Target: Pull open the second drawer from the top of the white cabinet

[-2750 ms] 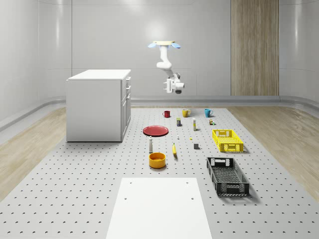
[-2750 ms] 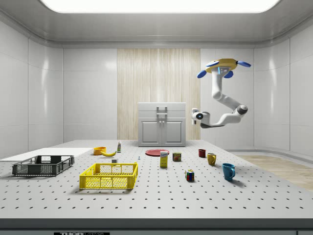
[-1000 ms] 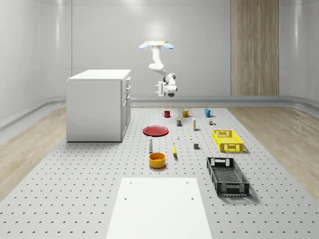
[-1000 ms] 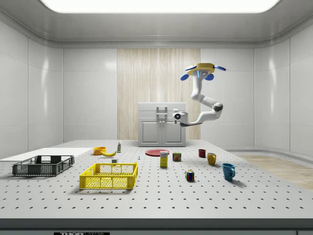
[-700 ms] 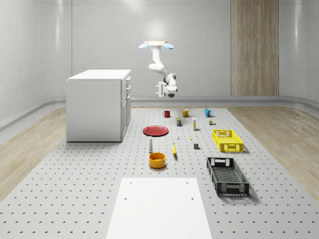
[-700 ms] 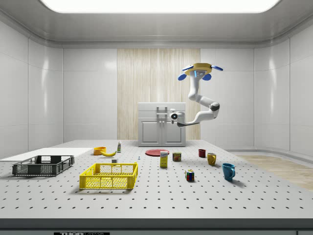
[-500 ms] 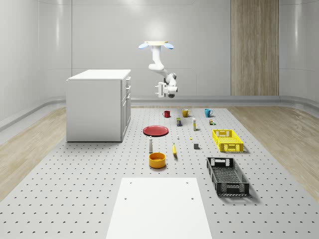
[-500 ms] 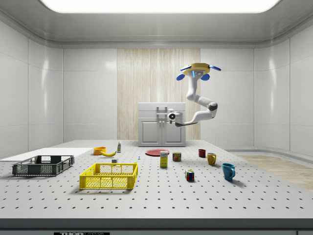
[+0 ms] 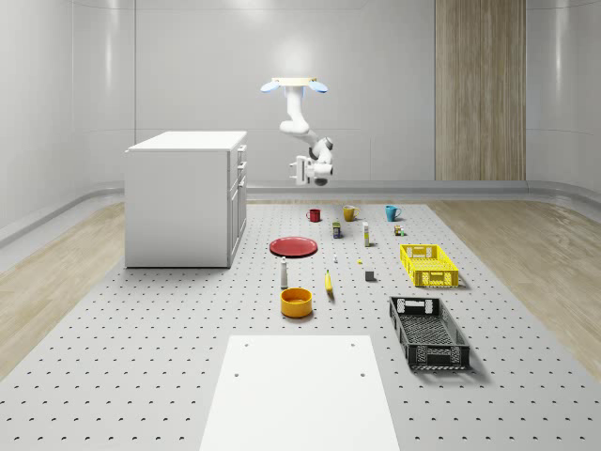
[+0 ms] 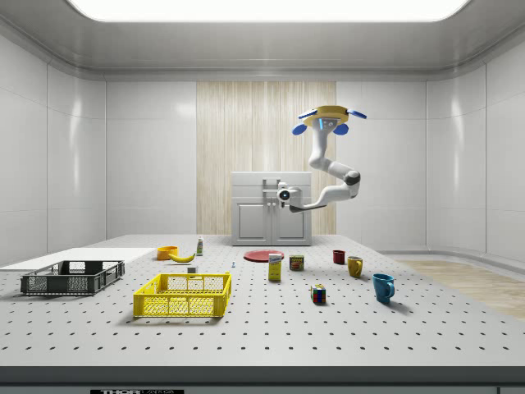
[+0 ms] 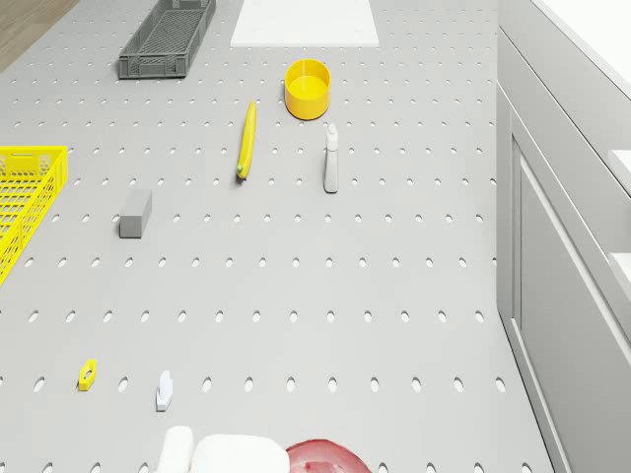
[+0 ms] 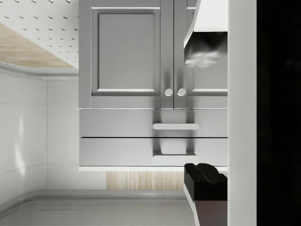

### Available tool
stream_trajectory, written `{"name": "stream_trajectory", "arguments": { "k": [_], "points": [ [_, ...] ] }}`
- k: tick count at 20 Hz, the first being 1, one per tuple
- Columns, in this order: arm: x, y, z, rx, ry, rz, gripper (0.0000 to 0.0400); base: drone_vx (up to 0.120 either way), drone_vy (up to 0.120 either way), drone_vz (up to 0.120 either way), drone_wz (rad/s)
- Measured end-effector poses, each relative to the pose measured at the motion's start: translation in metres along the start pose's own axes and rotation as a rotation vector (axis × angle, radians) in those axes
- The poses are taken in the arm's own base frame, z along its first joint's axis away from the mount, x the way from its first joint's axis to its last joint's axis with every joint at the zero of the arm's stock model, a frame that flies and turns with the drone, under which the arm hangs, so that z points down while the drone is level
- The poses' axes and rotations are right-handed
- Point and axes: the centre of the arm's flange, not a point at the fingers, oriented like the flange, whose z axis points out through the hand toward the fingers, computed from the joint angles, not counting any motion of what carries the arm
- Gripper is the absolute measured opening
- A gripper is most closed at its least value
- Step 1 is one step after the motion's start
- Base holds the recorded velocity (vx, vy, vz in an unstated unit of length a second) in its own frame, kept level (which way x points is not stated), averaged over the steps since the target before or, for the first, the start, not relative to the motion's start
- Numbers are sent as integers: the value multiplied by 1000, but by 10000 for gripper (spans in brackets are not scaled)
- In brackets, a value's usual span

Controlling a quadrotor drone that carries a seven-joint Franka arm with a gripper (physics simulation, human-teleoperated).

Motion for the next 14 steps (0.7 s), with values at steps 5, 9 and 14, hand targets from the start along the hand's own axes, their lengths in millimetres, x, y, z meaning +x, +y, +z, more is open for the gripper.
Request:
{"name": "stream_trajectory", "arguments": {
  "k": [5,9,14],
  "points": [
    [0,0,24,0,0,0,300,0,0,0,0],
    [0,0,45,0,0,0,300,0,0,0,0],
    [0,0,73,0,0,0,300,0,0,0,0]
  ]
}}
